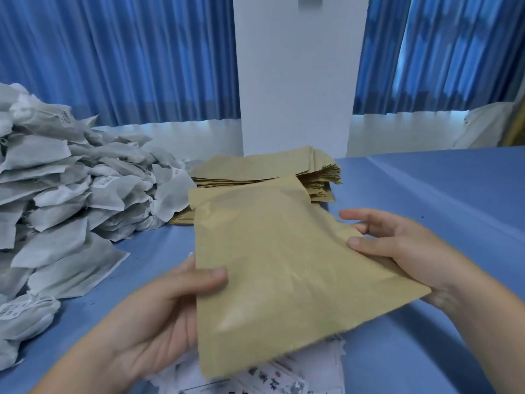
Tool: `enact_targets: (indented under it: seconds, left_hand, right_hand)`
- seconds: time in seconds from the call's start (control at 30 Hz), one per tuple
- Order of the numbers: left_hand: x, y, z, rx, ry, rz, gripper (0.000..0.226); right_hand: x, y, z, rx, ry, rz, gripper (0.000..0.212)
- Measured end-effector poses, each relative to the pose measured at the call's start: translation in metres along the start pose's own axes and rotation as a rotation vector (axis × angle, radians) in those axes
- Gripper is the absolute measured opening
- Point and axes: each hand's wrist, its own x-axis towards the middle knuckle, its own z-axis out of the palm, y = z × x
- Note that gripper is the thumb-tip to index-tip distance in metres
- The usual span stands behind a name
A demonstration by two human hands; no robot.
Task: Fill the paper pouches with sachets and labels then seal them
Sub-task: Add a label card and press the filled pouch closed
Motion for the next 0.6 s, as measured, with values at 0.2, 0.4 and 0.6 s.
enact_targets:
  seconds: [0.2,0.4,0.6]
  left_hand:
    - [0.036,-0.022,0.056,0.138,-0.08,-0.056,0.048]
    - [0.141,-0.034,0.118,0.226,0.051,0.082,0.044]
    - [0.252,-0.082,0.161,0.283,0.011,0.015,0.03]
  right_hand:
    - [-0.031,-0.015,-0.061,0.309,0.142,0.006,0.043]
    - [-0.036,0.006,-0.114,1.021,0.121,-0.102,0.073]
    - [-0.041,0.028,-0.157,0.507,0.358,0.074,0.024]
